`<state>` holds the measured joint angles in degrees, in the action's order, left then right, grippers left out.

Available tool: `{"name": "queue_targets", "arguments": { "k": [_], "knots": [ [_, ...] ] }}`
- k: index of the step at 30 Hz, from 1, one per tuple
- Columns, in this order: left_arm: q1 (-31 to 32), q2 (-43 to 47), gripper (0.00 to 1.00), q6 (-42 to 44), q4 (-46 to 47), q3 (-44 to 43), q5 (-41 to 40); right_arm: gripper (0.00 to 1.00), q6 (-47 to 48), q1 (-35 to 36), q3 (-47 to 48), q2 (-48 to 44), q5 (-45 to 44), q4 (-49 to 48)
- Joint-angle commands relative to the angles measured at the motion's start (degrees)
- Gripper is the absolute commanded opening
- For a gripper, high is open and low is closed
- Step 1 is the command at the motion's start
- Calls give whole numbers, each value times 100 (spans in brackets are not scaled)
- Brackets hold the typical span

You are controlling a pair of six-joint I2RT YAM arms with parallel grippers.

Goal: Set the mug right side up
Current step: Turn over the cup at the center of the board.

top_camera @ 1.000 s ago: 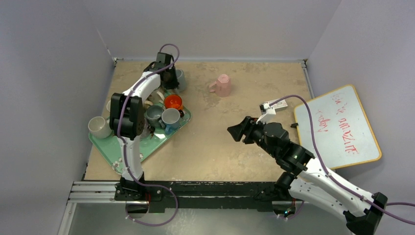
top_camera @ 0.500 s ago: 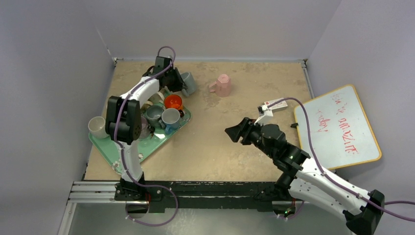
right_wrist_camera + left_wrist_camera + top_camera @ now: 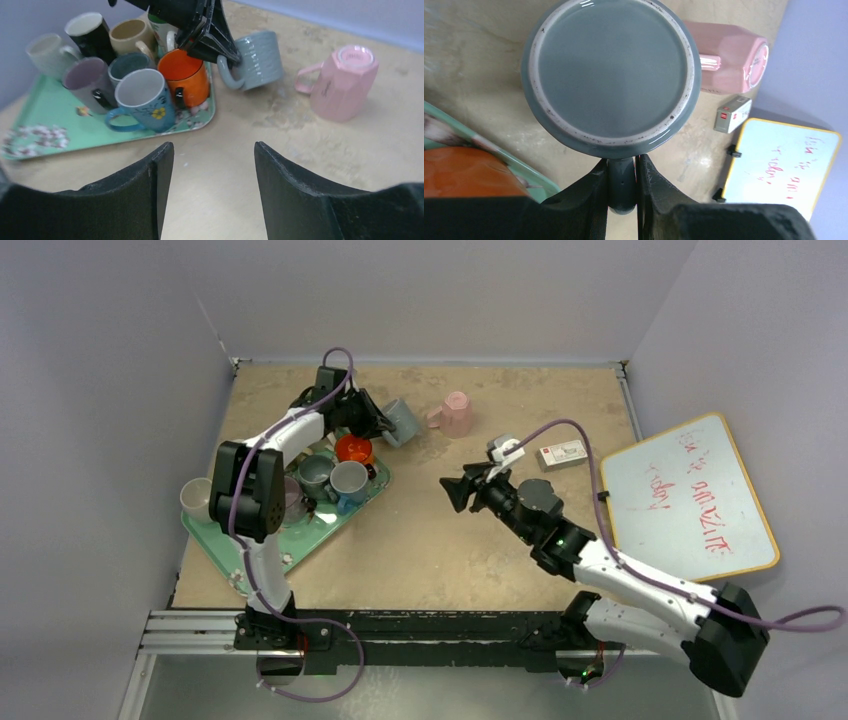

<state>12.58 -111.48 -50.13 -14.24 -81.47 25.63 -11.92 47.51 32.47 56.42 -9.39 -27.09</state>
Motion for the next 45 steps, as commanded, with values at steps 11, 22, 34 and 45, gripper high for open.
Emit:
{"name": "queue_targets", "arguments": {
  "k": [11,22,34,45],
  "knots": [
    [236,542,0,-924,1088,382,1028,61,4650,10,339,3940,895,-5095],
    [230,645,0,-948,1030,574,1203,58,5130,-208,1100,5859,921,-6181],
    [228,591,0,-1157,1195,717,1388,51,5260,-482,1783,6506,1077,-5886],
    [235,731,0,-1178,1201,731,1367,0,4842,-487,1773,6448,1510,-5792]
  ]
}}
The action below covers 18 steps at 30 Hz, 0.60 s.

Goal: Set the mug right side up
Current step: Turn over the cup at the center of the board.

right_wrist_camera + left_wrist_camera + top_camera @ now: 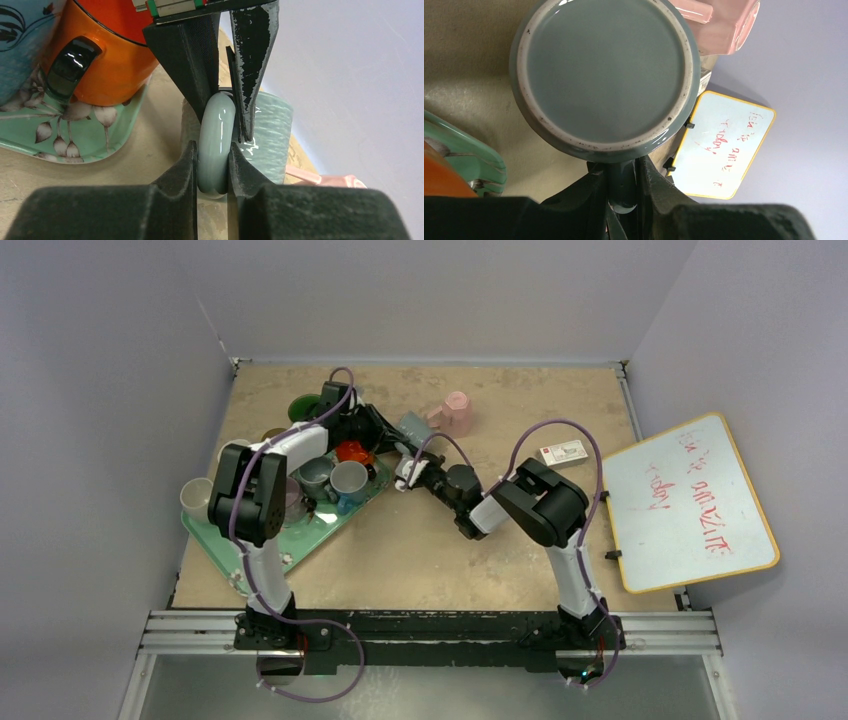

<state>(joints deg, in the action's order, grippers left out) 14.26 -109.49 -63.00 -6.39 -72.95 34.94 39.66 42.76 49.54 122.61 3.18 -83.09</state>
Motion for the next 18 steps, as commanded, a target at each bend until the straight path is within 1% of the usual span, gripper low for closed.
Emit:
{"name": "queue_targets", "arguments": {
  "k": [1,3,7,11,13,14,15,16,18],
  "knots": [
    [60,569,0,162,343,-168,402,0,-337,-14,31,-232,246,-162],
    [66,646,1,294,170,-285,319,0,-364,-13,-36,-346,226,-134],
    [59,862,20,471,1,-427,263,0,-564,-8,-247,-628,118,-120],
    [59,1142,31,717,-145,-545,85,0,-1213,-12,-460,-1049,-136,-92],
    [59,1293,37,821,-182,-600,32,0,-1600,-11,-517,-1358,-283,202],
    [59,1353,40,827,-181,-622,37,0,-1807,-13,-498,-1565,-354,513],
    [59,1397,42,833,-167,-640,73,0,-1983,-11,-423,-1759,-486,1081],
    [51,1422,44,833,-175,-660,115,0,-2101,-12,-374,-1951,-516,1435],
    [50,1458,45,829,-120,-692,255,0,-2266,-14,-445,-2253,-574,1570]
  ]
}}
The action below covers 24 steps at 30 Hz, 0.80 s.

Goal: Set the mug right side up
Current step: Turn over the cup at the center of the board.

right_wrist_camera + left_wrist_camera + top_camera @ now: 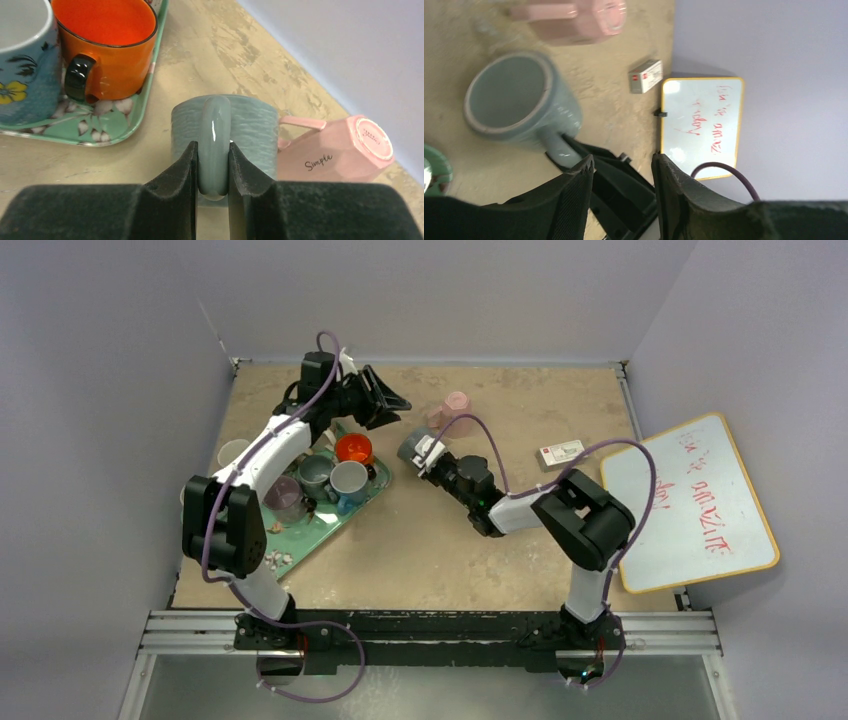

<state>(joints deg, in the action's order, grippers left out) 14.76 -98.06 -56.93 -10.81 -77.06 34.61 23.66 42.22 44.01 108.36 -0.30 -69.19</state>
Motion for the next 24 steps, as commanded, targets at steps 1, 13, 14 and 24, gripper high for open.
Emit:
{"name": "queue_targets", "arguments": {
  "k": [1,13,14,24],
  "knots": [
    [0,345,46,267,322,-295,335,0,-914,41,77,-1000,-320,271],
    [8,1657,47,2662,-1219,-349,-911,0,-3087,41,1455,-3019,267,6308],
    [9,1836,46,2926,-1239,-234,-829,0,-2812,41,1532,-3155,411,6627],
    [361,3778,43,5632,-717,1846,1278,0,-1498,41,2627,-3508,1832,10105]
  ]
}}
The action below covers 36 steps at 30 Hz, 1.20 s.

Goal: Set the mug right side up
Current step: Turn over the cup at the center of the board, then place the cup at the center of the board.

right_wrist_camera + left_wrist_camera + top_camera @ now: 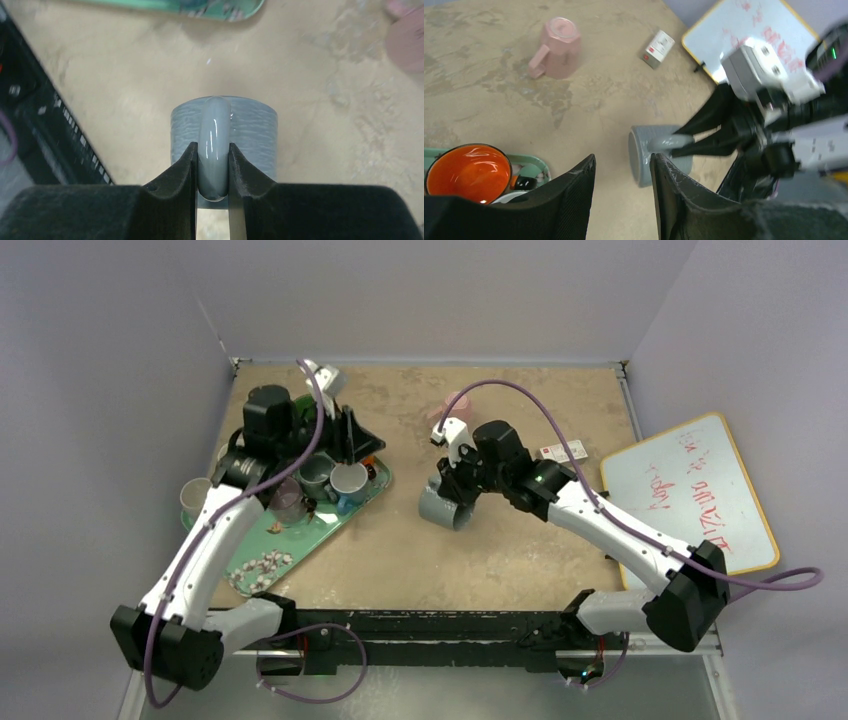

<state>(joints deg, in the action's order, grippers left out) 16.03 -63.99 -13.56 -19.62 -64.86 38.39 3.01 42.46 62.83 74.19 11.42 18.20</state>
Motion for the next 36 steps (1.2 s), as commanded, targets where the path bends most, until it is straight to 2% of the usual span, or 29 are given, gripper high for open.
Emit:
{"name": "queue_targets", "arguments": {
  "k": [1,5,9,11,15,19,22,24,31,36],
  "knots": [
    [326,456,43,1405,115,759,1038,0,609,19,841,-19,697,1736],
    [790,618,43,1819,-297,1087,1247,0,669,27,909,-16,880,2215],
    [849,1141,42,1306,-40,1546,887,0,308,30,850,29,258,2316],
    [849,1431,42,924,10,1604,442,0,-144,27,750,55,115,2091],
    [849,1860,43,450,-39,1598,-432,0,-1686,26,636,234,195,1650],
    [849,2239,46,291,-61,1481,-1410,0,-2656,20,707,672,1017,1576],
    [849,2194,46,194,-480,1120,-2522,0,-3484,40,483,787,1440,772],
    [849,2123,45,205,-682,946,-2985,0,-4376,35,220,676,1288,401],
    [849,2226,46,258,-607,1159,-3479,0,-8089,42,-617,156,420,285],
    [849,2221,45,245,-510,1188,-3565,0,-9599,83,-986,189,63,476]
  ]
}}
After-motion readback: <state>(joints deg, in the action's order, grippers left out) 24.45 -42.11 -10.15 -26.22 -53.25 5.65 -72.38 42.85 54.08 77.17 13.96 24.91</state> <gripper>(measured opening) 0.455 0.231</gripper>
